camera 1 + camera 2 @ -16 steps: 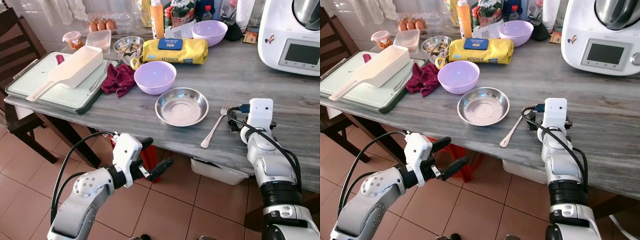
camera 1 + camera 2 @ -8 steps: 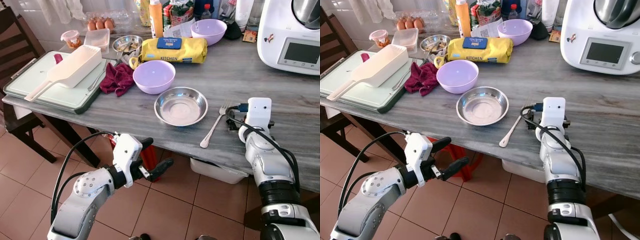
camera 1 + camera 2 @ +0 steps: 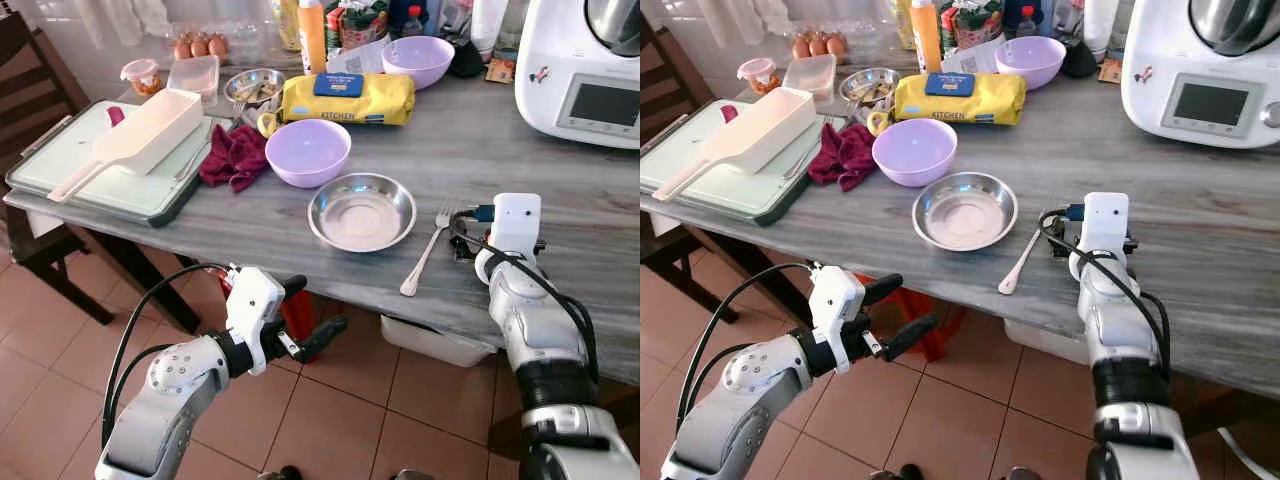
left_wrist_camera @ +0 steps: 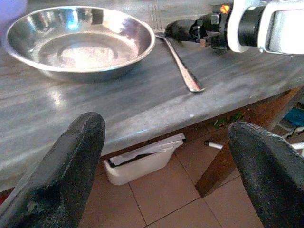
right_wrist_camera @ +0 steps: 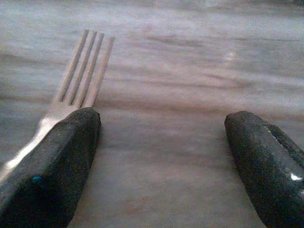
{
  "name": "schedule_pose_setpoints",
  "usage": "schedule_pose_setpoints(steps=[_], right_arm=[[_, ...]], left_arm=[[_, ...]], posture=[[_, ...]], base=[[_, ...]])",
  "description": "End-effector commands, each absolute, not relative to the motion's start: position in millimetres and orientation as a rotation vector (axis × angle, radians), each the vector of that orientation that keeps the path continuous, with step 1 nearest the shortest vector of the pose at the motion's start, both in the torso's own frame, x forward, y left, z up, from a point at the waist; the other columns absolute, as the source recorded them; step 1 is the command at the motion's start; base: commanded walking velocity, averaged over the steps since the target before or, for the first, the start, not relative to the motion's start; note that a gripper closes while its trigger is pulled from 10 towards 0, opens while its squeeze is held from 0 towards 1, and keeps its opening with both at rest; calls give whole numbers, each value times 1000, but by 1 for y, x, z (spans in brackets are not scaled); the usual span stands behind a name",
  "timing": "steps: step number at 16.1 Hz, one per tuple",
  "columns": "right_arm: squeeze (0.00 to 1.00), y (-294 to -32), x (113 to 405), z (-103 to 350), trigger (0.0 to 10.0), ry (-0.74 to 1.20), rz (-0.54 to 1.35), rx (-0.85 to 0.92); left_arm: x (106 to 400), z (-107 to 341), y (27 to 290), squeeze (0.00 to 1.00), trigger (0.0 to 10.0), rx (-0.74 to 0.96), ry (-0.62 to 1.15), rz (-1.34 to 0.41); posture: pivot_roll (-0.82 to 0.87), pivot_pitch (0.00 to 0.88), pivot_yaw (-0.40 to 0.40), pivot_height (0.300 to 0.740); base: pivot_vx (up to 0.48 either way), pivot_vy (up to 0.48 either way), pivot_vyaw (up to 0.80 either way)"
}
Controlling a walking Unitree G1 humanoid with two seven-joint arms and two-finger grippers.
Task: Setting the table
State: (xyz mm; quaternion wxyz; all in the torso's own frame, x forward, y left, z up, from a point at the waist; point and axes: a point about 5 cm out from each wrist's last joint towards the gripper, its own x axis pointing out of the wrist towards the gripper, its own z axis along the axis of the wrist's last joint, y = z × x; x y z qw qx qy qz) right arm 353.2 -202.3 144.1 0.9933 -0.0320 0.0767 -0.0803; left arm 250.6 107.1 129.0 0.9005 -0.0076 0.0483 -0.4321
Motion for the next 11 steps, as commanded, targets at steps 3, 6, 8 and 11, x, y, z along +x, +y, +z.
schedule_pose_setpoints(steps=[3, 6, 8, 11], right_arm=[[1000, -199, 339, 161, 10000, 38, -167, -68], [1000, -198, 325, 178, 10000, -64, -185, -101], [1000, -196, 314, 185, 10000, -94, -212, -133], [1000, -188, 295, 191, 10000, -180, -197, -181]], left_arm=[[250, 130, 110, 0, 10000, -6, 92, -890], [254, 132, 108, 0, 10000, -9, 78, -895], [258, 132, 106, 0, 10000, -9, 74, -900], [259, 133, 104, 0, 10000, -12, 60, -898]], posture=[[-66, 153, 114, 740], [-84, 143, 121, 740], [-95, 137, 124, 740], [-106, 122, 122, 740]], base=[[0, 0, 0], [0, 0, 0], [0, 0, 0], [0, 0, 0]])
